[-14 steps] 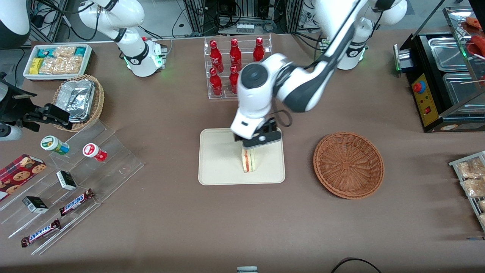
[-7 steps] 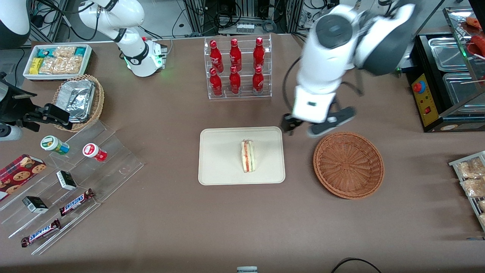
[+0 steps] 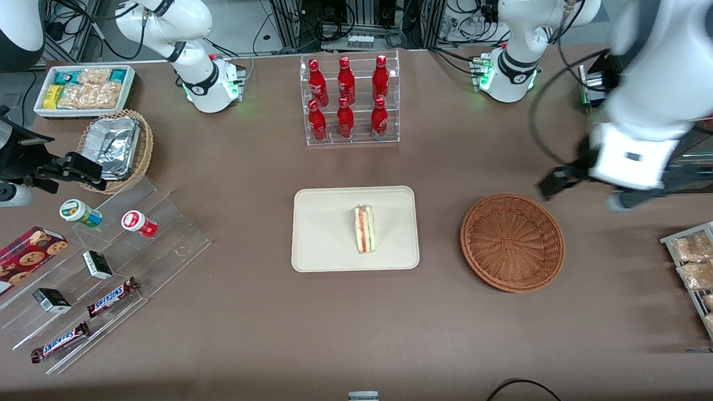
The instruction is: Place sandwich from basket to tray
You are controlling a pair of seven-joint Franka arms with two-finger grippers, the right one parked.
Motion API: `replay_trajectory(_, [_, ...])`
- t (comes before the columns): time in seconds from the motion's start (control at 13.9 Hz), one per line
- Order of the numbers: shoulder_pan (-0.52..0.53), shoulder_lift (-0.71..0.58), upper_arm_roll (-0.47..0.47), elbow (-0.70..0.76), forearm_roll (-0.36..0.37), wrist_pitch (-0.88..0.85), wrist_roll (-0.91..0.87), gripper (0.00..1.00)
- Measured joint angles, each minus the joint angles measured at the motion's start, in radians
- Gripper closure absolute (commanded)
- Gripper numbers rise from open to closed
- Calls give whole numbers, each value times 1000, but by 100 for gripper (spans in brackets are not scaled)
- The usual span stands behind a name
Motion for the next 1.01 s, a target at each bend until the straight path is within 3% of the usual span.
replay_trajectory(0.65, [232, -55, 3, 5, -17, -166, 521, 1])
replay_trajectory(1.01, [191, -188, 81, -131, -22, -173, 635, 1])
